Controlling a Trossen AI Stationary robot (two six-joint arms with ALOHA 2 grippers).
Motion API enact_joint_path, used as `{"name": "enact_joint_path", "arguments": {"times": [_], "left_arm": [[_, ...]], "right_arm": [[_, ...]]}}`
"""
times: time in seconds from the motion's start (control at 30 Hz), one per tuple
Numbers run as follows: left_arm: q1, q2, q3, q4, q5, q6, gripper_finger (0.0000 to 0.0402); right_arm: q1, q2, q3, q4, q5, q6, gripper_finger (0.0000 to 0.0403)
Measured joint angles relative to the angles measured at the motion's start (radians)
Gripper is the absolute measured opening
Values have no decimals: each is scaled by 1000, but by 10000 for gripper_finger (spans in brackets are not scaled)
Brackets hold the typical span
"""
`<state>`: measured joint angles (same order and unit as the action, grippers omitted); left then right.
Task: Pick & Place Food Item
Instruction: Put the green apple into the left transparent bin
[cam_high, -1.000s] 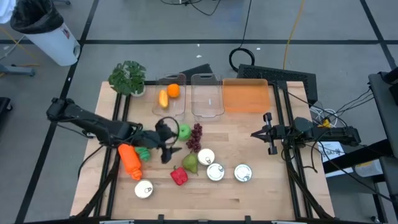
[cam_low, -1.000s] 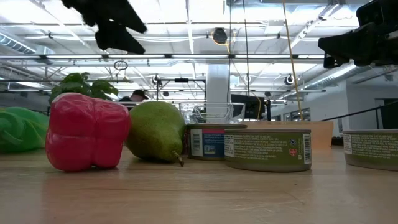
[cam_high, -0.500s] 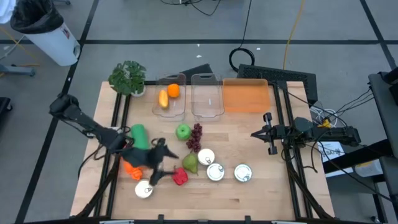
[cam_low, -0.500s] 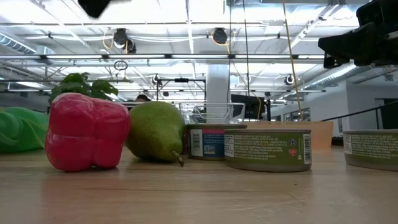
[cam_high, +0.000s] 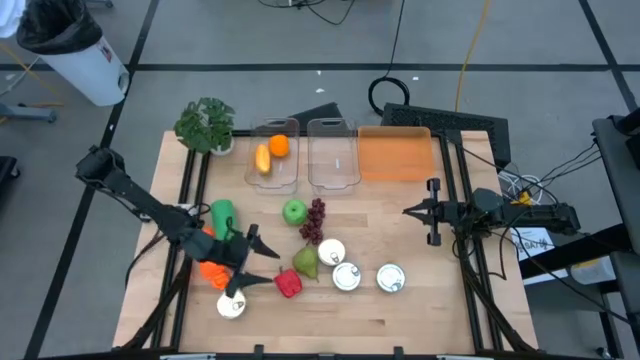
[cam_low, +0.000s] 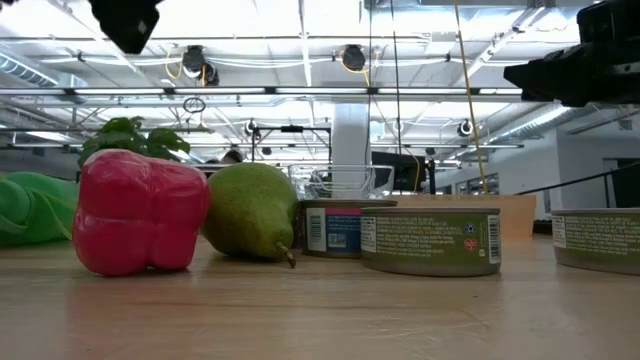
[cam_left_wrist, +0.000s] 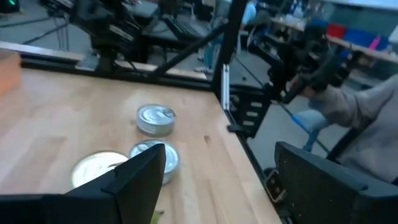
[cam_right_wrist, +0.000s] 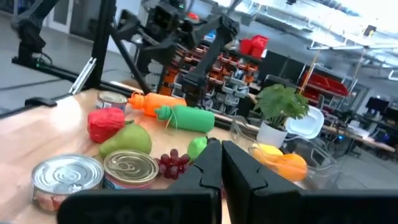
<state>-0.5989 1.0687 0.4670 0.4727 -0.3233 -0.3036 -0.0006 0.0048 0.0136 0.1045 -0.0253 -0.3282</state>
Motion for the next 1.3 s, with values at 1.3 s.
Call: {"name": "enact_joint_path", "arguments": {"times": [1.3], "left_arm": [[342,-600,-434,166,105,179,324]], "right_arm": [[2,0,0,290,-78,464,0]]}}
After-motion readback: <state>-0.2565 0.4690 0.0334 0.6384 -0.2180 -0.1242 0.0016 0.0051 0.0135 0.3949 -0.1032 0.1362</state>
